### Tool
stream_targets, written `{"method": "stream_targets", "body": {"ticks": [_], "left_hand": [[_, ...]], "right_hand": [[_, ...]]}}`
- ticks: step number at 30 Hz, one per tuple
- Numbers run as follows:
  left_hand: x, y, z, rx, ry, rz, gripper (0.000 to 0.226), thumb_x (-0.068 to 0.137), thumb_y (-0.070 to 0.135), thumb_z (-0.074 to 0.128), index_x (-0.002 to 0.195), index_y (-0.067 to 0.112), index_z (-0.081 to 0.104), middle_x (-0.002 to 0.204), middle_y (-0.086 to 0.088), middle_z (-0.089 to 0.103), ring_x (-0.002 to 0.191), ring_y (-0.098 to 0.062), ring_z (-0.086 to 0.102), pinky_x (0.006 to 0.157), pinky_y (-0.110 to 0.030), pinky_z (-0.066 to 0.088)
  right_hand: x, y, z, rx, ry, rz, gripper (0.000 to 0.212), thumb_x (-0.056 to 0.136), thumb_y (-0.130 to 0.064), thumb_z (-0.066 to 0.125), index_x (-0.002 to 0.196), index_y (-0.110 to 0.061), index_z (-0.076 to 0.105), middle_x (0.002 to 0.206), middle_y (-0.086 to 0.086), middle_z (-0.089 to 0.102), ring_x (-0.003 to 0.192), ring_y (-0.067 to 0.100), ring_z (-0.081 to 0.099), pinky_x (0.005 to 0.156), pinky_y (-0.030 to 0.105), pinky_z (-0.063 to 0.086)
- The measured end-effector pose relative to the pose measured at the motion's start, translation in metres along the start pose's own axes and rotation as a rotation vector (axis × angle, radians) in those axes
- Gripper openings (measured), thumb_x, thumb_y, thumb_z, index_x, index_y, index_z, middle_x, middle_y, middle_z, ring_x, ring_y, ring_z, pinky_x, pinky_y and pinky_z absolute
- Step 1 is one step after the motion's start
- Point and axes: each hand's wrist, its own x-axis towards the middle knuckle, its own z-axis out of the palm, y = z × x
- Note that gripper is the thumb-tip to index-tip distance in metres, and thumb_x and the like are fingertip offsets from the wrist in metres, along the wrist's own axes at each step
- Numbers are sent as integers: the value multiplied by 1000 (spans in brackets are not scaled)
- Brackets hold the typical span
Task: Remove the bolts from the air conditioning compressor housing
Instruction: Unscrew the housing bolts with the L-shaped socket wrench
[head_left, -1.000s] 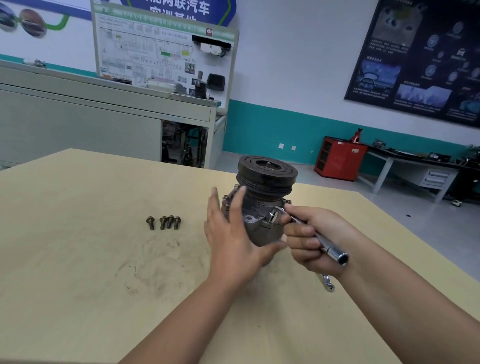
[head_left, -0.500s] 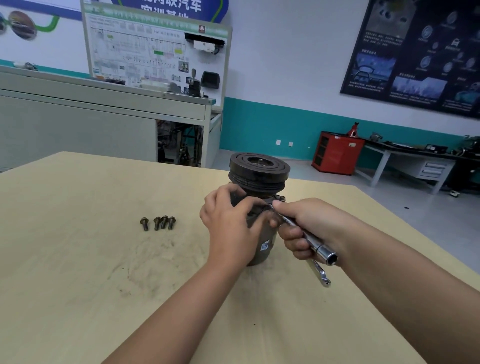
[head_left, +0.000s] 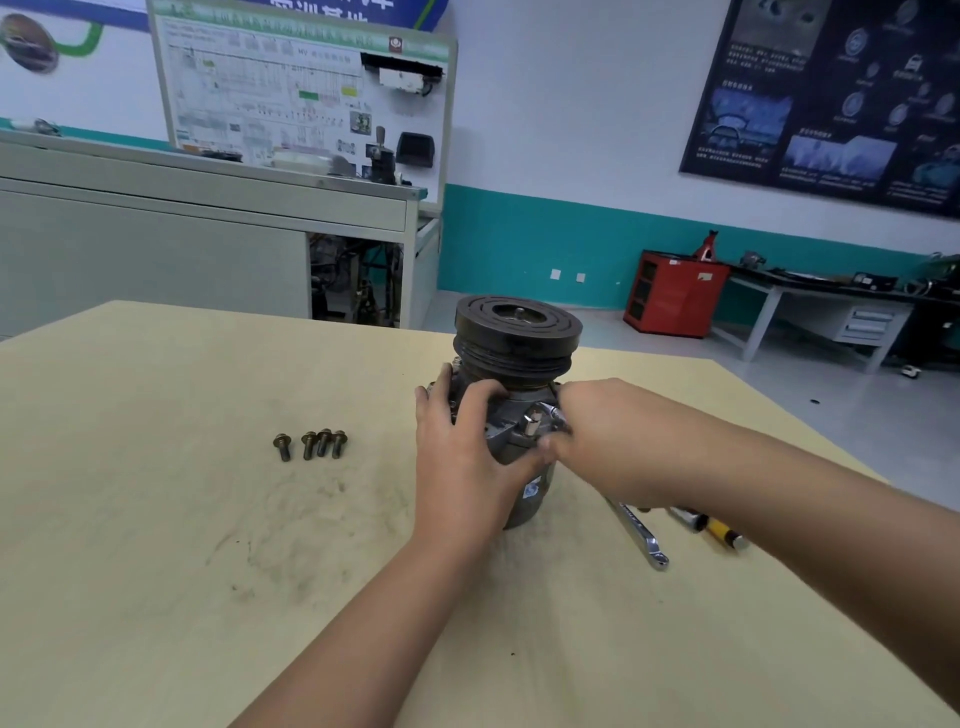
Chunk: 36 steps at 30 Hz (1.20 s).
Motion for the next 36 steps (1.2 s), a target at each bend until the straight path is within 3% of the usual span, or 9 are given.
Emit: {"method": "stream_targets", "body": {"ticks": [4, 10, 14, 18, 21, 26, 28, 31, 36], "left_hand": [[2, -1, 0, 32, 47, 72, 55, 63, 30, 85, 109, 20, 57, 129, -4, 46, 117, -27, 46, 96, -43, 44], [4, -5, -2, 11, 47, 84, 53, 63, 27, 83, 109, 20, 57, 126, -4, 48, 116, -25, 48, 96, -44, 43], [2, -9, -1, -29, 39, 74, 61, 61, 29, 85, 111, 30, 50, 127, 0, 48, 123, -22, 44, 101, -43, 40], [3, -19, -12, -224, 28, -62, 83, 50, 51, 81, 109, 61, 24, 133, 21, 30, 130, -1, 33, 107, -27, 35], [9, -27, -17, -330, -84, -178, 100, 47, 51, 83, 119, 62, 15, 133, 29, 28, 123, 20, 31, 104, -20, 35], [10, -34, -15, -370, -225, -263, 119, 54, 36, 90, 143, 42, 11, 139, 16, 42, 121, 1, 47, 102, -23, 39], [9, -35, -15, -378, -183, -255, 102, 55, 32, 91, 133, 46, 25, 135, 16, 47, 121, -2, 49, 104, -29, 42], [7, -33, -14, -376, -154, -258, 87, 51, 36, 90, 112, 55, 31, 131, 16, 50, 119, -4, 52, 103, -33, 44], [5, -31, -13, -336, -108, -239, 89, 58, 29, 90, 118, 51, 28, 135, 10, 46, 123, -5, 46, 106, -32, 40]], "right_hand": [[3, 20, -3, 35, -23, -44, 23, 99, -34, 43, 115, -20, 50, 96, -2, 53, 68, 6, 47, 51, 17, 32], [18, 46, 0, -79, 25, -158, 35, 97, -49, 33, 125, -31, 45, 98, -4, 57, 77, 8, 45, 62, 27, 37], [31, 56, 4, -64, 75, -195, 26, 98, -45, 35, 121, -38, 44, 91, -13, 56, 75, 6, 44, 60, 25, 35], [39, 57, 10, -99, 221, -246, 19, 99, -36, 39, 115, -33, 48, 106, -6, 63, 90, 16, 52, 70, 34, 45], [38, 58, 18, -111, 303, -260, 23, 99, -37, 36, 118, -33, 49, 108, -10, 62, 95, 16, 55, 72, 34, 47], [34, 66, 14, 68, 473, -284, 16, 95, -26, 47, 106, -25, 58, 82, -14, 57, 83, 16, 54, 70, 36, 46], [29, 72, 6, 198, 481, -279, 8, 92, -21, 54, 97, -24, 60, 76, -15, 56, 79, 13, 55, 72, 34, 47], [21, 76, -6, 349, 471, -278, 12, 85, -18, 64, 80, -27, 59, 79, -14, 61, 82, -2, 53, 62, 9, 37], [13, 66, -20, 631, 483, -234, 6, 74, -34, 67, 75, -35, 62, 75, -9, 68, 78, 4, 63, 73, 18, 47]]}}
